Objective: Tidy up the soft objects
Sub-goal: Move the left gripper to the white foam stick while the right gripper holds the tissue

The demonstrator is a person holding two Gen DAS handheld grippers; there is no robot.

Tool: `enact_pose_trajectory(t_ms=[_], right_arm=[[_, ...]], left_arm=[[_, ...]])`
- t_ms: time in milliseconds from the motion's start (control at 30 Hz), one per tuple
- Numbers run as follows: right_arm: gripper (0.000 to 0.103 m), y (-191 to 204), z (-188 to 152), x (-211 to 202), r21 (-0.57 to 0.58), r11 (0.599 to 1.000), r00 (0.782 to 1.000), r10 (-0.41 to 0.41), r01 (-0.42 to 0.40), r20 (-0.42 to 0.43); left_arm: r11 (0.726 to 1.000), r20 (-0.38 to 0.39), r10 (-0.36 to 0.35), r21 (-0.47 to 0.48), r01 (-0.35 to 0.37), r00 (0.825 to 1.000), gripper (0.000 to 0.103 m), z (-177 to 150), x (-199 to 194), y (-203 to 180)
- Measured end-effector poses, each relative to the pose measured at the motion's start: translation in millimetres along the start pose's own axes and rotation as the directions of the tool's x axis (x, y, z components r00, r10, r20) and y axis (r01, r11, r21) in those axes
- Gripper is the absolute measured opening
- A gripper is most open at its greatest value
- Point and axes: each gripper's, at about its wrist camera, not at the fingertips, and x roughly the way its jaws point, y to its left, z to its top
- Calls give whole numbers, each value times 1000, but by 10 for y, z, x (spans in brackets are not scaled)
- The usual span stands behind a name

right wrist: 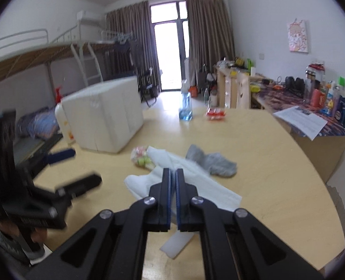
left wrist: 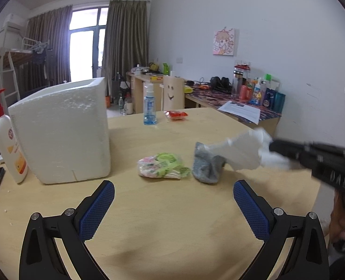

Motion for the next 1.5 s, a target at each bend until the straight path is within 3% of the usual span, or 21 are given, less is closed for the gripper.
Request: enact_pose_trajectory(t_ms=[267, 833, 1167, 1500], right_arm=[[5, -301, 77, -112, 60, 993, 993, -104, 101, 50], [5, -715, -194, -506, 141, 961, 967, -248, 239, 54], [5, -957, -509, -511, 184, 946, 962, -272, 267, 4], [5, -1118, -754, -374, 200, 943, 964, -257, 267, -74]], left_arm=[[993, -47, -105, 54, 107, 993, 102, -77, 61, -325], [971, -152, -217, 72, 230, 964, 102, -155, 369, -848], [970, -251, -194, 95, 223, 948, 74, -212, 650, -1082], [977, -312, -143, 110, 185, 939, 56, -253, 849, -1174]])
